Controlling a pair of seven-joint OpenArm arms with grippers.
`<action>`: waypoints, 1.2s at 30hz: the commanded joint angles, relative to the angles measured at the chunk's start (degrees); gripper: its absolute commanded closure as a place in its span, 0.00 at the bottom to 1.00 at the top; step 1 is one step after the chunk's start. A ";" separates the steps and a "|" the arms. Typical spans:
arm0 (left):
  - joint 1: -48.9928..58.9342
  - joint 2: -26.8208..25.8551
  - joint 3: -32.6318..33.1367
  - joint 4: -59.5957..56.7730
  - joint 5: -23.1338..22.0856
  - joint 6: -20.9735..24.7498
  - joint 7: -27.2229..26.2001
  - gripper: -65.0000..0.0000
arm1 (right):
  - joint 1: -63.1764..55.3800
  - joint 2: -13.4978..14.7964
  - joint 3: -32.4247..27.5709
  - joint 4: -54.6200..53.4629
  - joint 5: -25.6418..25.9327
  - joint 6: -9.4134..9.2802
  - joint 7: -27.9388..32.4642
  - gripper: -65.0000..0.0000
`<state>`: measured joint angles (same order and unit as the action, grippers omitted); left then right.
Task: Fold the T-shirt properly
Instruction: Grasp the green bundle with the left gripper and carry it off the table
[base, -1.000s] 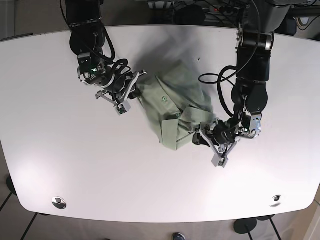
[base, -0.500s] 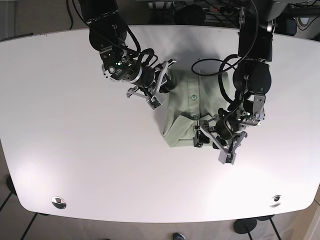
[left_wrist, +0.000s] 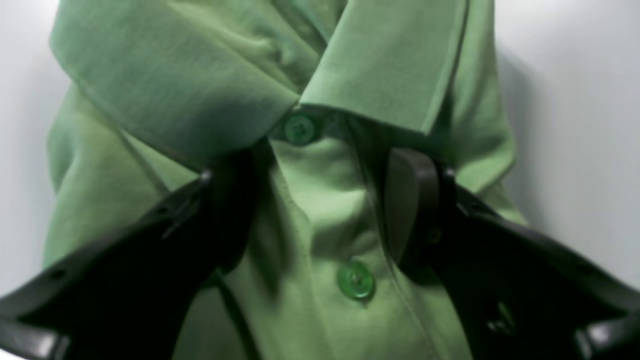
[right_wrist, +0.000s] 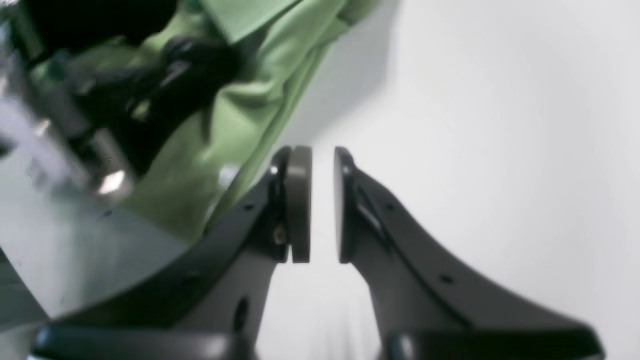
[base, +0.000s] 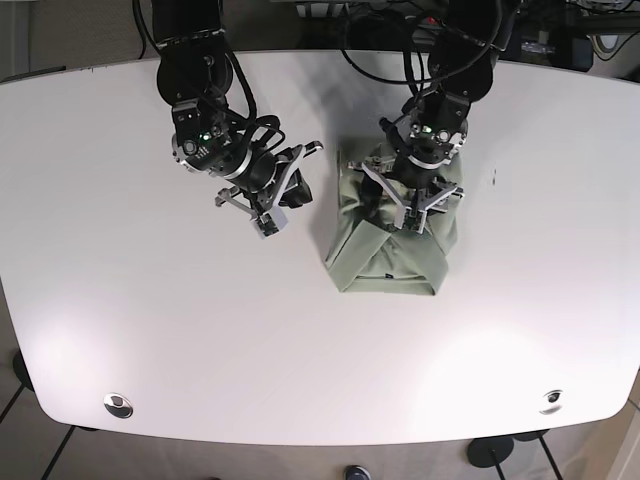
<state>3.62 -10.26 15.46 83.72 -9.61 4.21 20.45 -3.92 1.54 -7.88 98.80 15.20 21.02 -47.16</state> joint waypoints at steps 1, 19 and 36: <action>1.17 -4.38 -7.24 -3.85 0.95 -7.50 5.27 0.42 | 0.80 -0.27 0.01 2.78 0.75 0.39 1.22 0.90; -6.12 -40.42 -30.54 -56.78 1.39 -37.22 -11.52 0.43 | 0.89 -0.27 0.28 7.35 0.75 0.39 1.31 0.90; 1.88 -23.80 -46.98 14.26 1.39 -44.21 13.00 0.43 | -4.12 -0.18 0.28 16.32 0.31 -0.31 1.31 0.89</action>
<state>6.11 -32.51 -30.98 97.27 -7.68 -40.56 34.98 -8.51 1.58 -7.55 113.84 14.98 20.78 -47.05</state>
